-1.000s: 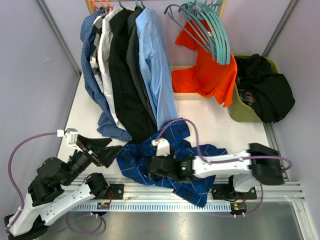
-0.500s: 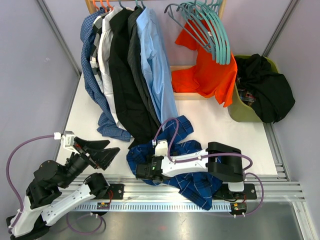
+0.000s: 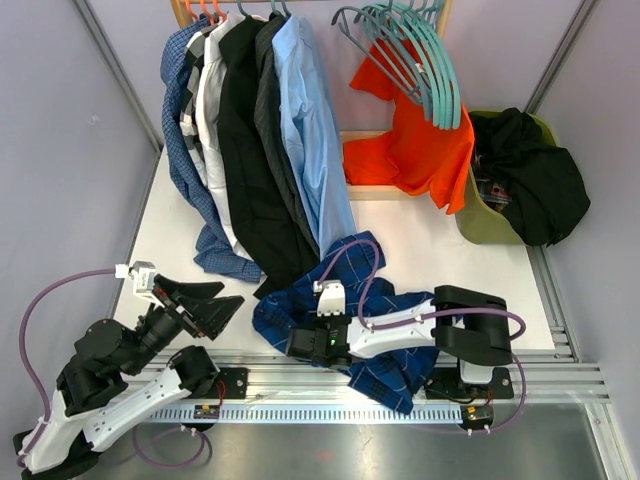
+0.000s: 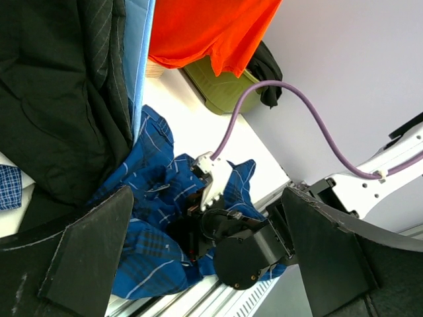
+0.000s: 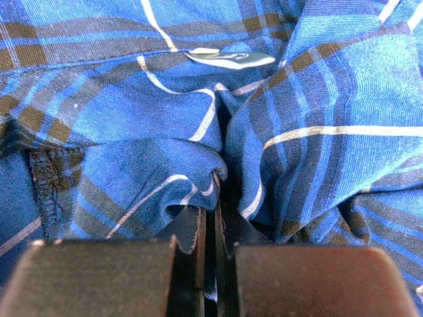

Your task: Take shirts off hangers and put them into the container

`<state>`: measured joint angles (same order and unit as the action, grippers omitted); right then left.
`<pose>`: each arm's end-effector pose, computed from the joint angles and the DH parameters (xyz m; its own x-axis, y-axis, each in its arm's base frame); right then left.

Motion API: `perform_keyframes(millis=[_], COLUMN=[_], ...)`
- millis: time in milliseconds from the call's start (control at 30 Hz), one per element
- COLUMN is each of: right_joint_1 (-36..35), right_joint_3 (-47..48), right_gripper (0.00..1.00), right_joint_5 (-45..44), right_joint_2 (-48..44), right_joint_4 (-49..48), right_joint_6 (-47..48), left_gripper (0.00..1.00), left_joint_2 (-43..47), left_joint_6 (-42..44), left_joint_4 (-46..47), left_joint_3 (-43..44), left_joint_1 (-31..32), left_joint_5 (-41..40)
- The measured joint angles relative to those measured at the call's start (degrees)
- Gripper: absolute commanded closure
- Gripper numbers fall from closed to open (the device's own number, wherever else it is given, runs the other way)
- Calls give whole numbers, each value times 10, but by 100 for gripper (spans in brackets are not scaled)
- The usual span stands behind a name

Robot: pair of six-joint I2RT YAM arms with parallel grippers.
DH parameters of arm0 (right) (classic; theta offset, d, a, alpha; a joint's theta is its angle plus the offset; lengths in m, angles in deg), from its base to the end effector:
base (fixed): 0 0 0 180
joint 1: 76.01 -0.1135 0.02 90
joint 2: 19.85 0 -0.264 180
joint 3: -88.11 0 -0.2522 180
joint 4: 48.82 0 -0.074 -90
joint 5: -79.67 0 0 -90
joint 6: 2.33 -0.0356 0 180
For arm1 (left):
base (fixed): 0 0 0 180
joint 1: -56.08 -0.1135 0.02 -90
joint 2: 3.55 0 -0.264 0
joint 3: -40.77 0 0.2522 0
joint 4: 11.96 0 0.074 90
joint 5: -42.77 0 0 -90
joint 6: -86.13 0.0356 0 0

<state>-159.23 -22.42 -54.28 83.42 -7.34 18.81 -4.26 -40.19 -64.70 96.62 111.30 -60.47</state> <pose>0.0618 0.3104 0.1338 -0.6886 -0.1038 -0.7177 -0.1438 0.9896 -0.0051 0.0117 -0.0025 0.3283 -0.3770 -0.4679 -0.7993 0.5532 0.5785 -0.5995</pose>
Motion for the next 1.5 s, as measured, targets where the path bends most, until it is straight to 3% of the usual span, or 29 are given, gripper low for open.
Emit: perform_keyframes(millis=[133,267,500,767,900,1167,1267,1500], right_joint_1=[7,50,118,426,599,917,953,961], right_joint_3=[-6,-90,-96,-95,-91,5,94,362], right_gripper=[100,100,100,100,100,100,100,100], right_joint_5=[4,53,21,7,19,134,170,240], right_joint_2=[-3,-97,-217,-424,-478,-440,-393,-254], right_joint_4=[-21,-71,153,160,134,110,111,98], right_joint_6=[-13,-75,-96,64,166,302,323,346], left_gripper=[1,1,1,1,1,1,1,1], left_joint_2=[0,0,-12,-48,-71,-93,-94,-109], left_joint_6=[-6,-10,-13,-13,-13,-12,-12,-12], left_joint_4=[0,1,16,38,49,57,59,66], left_joint_3=[-6,-6,-12,-15,-14,-12,-11,-7], left_joint_1=[0,0,0,0,0,0,0,0], left_joint_5=[3,9,27,47,57,67,71,80])
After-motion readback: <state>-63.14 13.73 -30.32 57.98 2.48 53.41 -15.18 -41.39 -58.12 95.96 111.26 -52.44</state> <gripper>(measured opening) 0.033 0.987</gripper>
